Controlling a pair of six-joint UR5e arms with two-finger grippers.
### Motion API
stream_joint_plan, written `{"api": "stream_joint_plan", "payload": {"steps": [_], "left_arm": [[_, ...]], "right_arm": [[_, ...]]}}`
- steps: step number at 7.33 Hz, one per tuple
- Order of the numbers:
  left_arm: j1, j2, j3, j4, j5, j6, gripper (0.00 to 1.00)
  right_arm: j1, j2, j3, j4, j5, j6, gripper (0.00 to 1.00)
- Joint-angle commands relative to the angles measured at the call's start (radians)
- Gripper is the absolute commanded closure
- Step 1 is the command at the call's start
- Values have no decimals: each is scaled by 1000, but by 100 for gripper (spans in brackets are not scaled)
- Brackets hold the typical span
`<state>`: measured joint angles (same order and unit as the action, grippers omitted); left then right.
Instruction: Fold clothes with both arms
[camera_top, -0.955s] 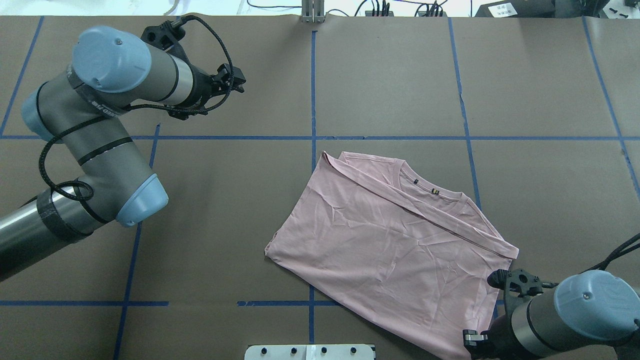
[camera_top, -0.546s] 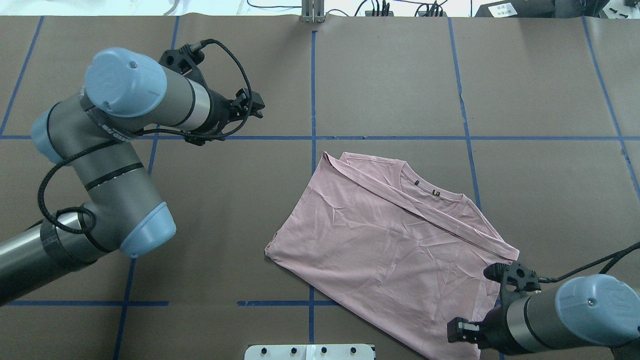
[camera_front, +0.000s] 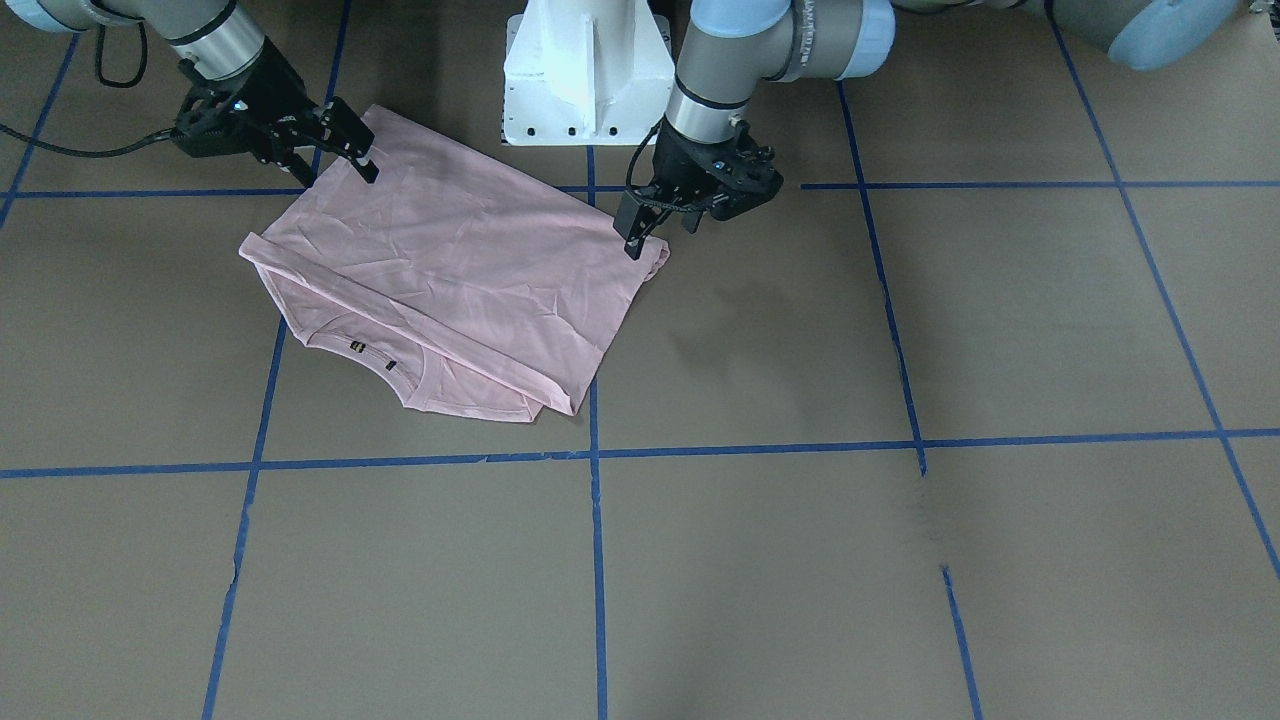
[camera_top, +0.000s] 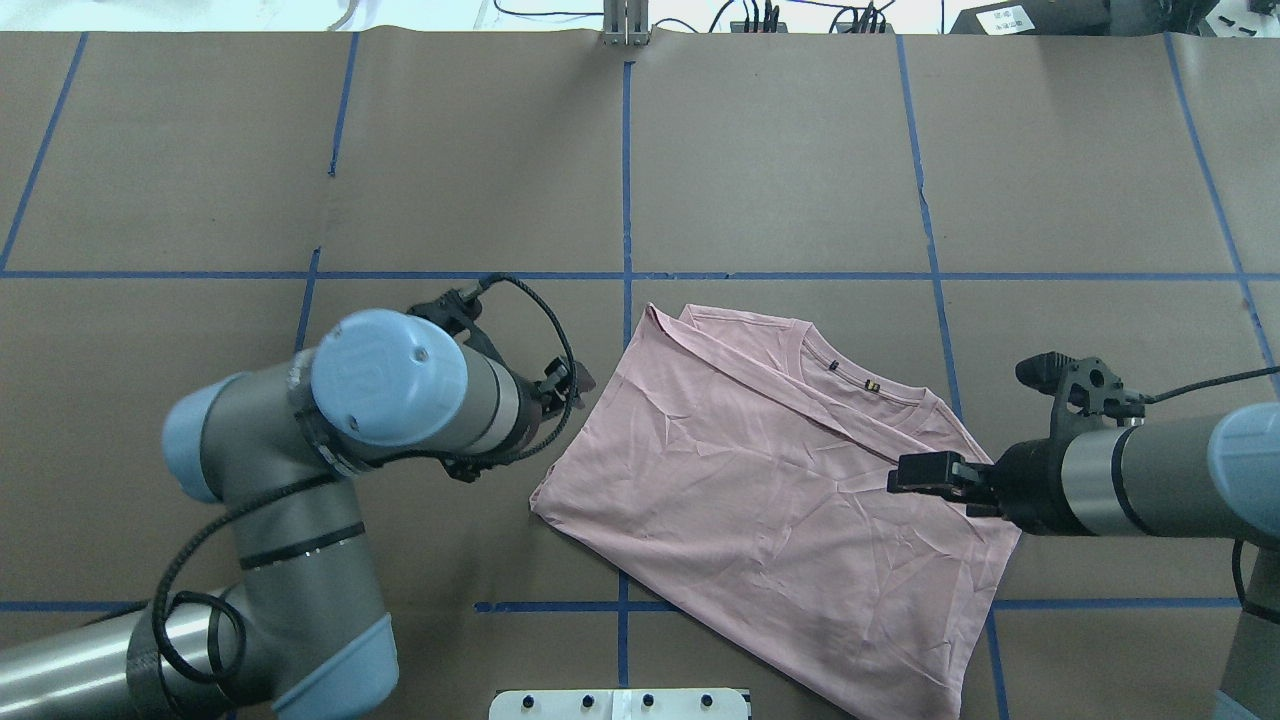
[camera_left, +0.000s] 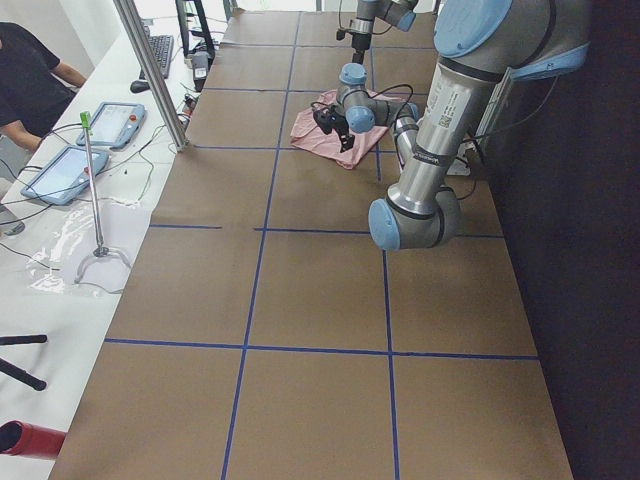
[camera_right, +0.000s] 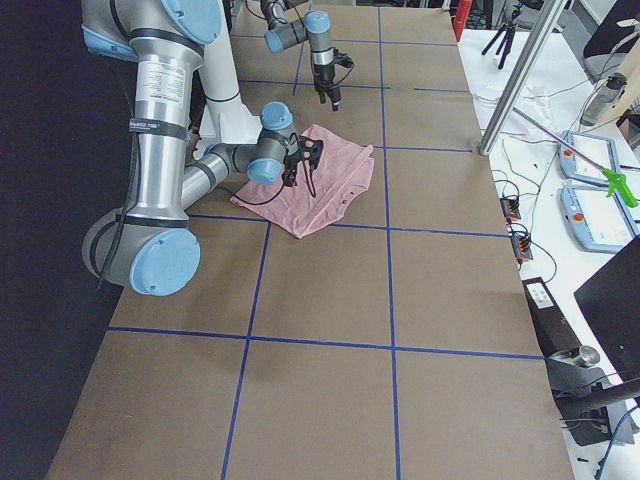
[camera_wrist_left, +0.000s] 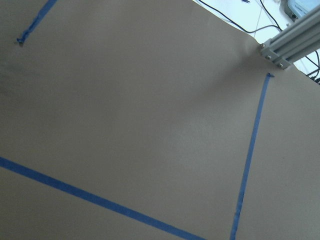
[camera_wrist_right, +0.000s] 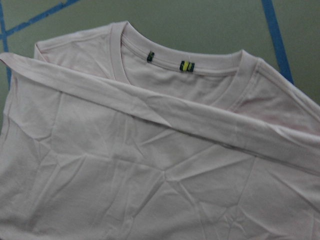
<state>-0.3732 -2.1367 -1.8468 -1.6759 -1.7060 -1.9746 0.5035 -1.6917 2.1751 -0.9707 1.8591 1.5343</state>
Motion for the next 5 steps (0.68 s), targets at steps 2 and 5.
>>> {"api": "stream_joint_plan", "payload": {"steps": [2,5], "left_arm": [[92,-14,90,21,63,-58,1],[94,-14,106,21,75,-58,7]], "right_arm": [[107,118,-89,-5,72,-36,0],[116,119,-89,-5,78,-36,0]]}}
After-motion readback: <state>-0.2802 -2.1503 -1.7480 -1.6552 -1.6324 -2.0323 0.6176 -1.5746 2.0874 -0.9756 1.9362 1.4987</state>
